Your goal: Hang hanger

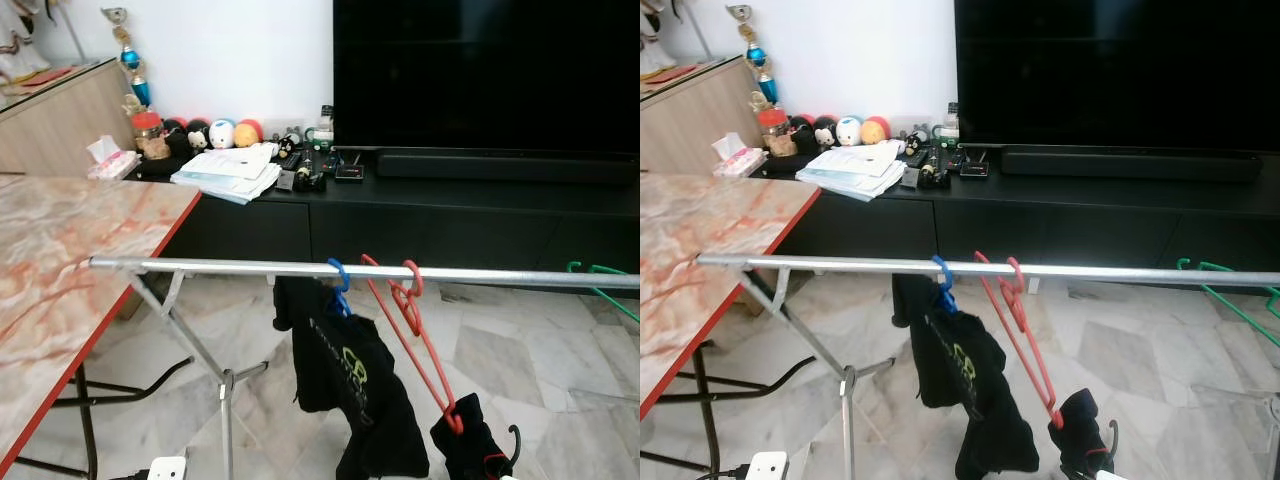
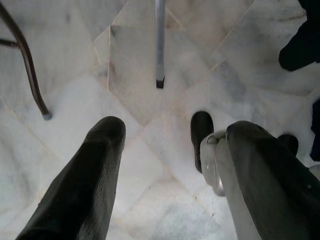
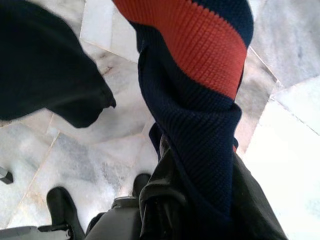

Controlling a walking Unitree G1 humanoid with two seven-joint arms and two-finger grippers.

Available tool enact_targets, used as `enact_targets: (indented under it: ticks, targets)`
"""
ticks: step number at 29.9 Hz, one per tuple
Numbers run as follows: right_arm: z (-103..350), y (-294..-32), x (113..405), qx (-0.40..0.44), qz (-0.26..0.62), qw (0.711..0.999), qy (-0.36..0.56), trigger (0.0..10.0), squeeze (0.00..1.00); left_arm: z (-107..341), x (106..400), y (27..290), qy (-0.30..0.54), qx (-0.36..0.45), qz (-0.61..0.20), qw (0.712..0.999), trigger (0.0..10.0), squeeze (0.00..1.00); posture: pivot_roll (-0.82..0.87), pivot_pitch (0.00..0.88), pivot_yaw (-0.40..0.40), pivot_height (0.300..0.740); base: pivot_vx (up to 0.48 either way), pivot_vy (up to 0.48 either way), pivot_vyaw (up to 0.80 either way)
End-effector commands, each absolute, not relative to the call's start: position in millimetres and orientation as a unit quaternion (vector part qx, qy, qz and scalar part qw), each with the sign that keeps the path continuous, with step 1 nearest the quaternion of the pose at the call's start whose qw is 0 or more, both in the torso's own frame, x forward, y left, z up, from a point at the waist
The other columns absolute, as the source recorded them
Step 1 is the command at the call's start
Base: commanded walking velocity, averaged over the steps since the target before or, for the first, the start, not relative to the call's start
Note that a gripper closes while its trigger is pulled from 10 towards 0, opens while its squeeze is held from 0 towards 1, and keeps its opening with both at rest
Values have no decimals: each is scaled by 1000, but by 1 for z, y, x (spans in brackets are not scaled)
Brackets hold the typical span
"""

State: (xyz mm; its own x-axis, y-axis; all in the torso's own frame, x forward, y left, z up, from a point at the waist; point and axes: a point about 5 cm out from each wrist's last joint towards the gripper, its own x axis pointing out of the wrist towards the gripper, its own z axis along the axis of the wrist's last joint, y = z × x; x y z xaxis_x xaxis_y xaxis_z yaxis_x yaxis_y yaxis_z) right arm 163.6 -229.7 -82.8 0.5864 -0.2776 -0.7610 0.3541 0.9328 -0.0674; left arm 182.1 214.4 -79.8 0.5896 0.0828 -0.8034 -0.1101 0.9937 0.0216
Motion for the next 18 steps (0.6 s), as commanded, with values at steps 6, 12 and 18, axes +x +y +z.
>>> enact_targets:
  ticks: [6, 12, 18]
  targets:
    - [-85, -230, 159, 53, -184, 884, 426, 10000, 0, -82, 176, 220, 458, -17, 62, 886, 10000, 0, -43, 0, 56, 740, -315, 0, 0]
    - [-86, -230, 157, 53, -184, 882, 430, 10000, 0, -82, 175, 221, 459, -18, 61, 886, 10000, 0, -44, 0, 61, 740, -316, 0, 0]
    - [-87, -230, 155, 53, -183, 882, 432, 10000, 0, -82, 175, 221, 459, -17, 59, 887, 10000, 0, -53, 0, 66, 740, -310, 0, 0]
